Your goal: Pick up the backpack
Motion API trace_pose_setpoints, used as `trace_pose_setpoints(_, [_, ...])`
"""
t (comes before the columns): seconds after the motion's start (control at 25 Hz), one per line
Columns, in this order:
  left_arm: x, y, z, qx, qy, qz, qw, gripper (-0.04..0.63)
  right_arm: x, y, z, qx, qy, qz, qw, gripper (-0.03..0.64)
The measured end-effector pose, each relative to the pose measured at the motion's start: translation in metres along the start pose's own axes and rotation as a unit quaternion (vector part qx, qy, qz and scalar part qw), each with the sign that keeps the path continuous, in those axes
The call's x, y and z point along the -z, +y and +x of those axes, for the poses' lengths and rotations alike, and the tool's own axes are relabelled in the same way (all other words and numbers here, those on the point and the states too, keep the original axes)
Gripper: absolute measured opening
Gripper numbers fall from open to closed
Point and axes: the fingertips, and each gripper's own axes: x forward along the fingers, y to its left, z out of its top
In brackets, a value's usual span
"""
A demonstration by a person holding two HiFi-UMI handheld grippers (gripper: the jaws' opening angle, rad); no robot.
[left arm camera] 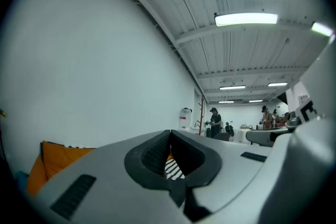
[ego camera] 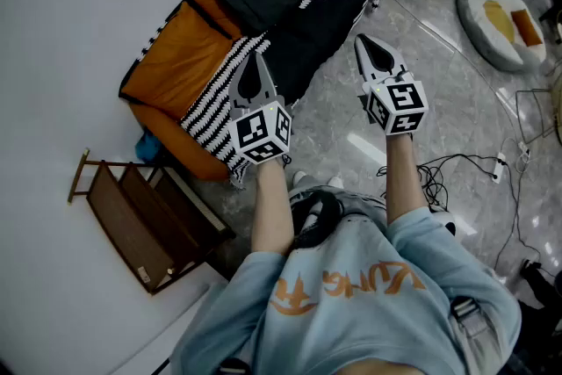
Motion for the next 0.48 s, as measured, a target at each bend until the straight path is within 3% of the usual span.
trace_pose_setpoints(0.48, [0.001, 0.010, -0.001, -0.020, 0.014, 0.014, 0.9996, 0.020, -0.012, 0.000, 0.004, -0.009, -0.020, 0.017, 1.000, -0.002])
